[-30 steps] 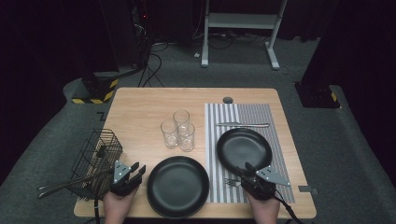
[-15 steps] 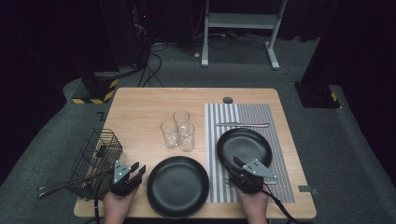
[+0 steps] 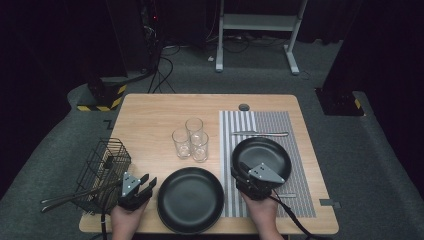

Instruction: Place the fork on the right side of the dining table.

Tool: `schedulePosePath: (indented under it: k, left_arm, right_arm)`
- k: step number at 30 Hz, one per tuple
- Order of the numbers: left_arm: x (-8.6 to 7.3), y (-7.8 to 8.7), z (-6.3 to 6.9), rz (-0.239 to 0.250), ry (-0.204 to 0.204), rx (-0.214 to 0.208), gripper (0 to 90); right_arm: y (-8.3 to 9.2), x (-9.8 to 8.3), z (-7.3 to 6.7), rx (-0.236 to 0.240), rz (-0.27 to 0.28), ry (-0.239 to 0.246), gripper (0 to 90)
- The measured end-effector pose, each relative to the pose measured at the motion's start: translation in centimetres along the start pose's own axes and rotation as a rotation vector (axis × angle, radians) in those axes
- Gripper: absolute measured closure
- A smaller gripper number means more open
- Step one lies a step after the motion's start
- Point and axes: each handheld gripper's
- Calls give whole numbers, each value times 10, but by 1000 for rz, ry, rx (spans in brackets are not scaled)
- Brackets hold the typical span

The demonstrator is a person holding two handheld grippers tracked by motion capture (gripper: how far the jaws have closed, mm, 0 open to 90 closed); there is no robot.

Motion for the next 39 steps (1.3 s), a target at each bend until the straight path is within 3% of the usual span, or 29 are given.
schedulePosePath:
  k: [13, 23, 34, 39]
  left_arm:
    - [0, -1, 1, -9, -4, 12, 599]
    - [2, -5, 2, -51, -4, 19, 591]
    - [2, -6, 1, -72, -11, 0, 589]
    - [2, -6, 0, -75, -3, -4, 588]
  right_arm:
    - [-17, 20, -14, 44, -9, 45, 561]
    - [-28, 32, -17, 51, 29, 36, 499]
    - [-47, 41, -28, 49, -30, 40, 468]
    - [-54, 47, -36, 31, -36, 71, 426]
Point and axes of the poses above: each handheld gripper's, and its own axes: y roughly backward along the jaws, x roughly out of its top, z roughly to its right, and after that the axes turned 11 degrees about -x, right-handed
